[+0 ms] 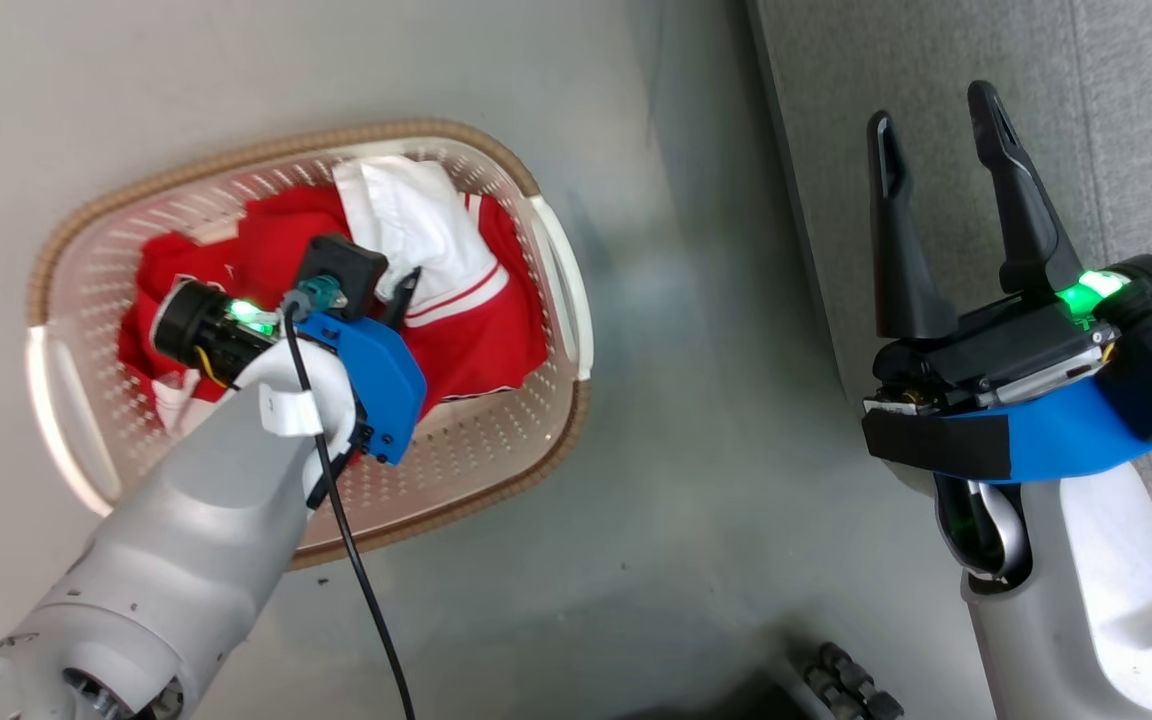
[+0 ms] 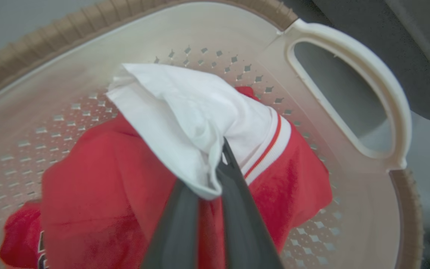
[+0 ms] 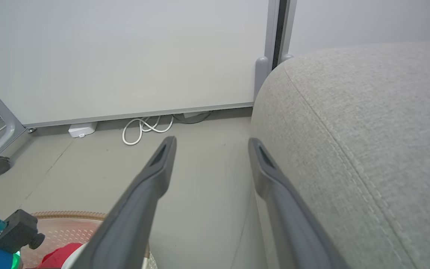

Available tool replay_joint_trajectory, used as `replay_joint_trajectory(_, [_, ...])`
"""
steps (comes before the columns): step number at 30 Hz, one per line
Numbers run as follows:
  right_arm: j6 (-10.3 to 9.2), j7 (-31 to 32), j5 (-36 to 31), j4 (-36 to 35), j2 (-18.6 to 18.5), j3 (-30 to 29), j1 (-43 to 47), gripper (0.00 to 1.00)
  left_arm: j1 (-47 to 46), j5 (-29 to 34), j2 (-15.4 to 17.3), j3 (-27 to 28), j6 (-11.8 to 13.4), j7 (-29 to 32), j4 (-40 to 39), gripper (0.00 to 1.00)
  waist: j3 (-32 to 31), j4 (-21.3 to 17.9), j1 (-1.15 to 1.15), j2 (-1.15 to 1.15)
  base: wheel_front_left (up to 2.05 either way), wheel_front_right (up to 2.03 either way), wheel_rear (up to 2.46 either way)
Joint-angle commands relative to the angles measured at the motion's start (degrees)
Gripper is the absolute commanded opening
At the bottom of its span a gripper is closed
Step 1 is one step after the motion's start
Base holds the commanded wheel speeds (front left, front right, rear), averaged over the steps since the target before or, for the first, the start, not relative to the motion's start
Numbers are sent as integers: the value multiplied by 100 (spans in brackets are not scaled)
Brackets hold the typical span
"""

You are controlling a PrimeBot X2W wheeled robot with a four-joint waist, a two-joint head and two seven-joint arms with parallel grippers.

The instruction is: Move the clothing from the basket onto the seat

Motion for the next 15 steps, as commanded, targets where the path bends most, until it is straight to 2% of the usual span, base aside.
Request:
replay_joint_trajectory(1, [1,-22,-42,36,-10,-27,38,100,21,-56,-28,-51,-7,-149,-19,0,-286,163,0,0,0,0,0])
replay_joint_trajectory(9, [1,-22,-133,241,-11,-43,229,100,201,-239,-84,23,-7,-488,-164,0,-1129,443,0,0,0,0,0])
replay_joint_trajectory(15, [1,-22,-139,394,-11,-67,459,100,402,139,63,597,44,-495,-694,0,-1826,614,0,0,0,0,0])
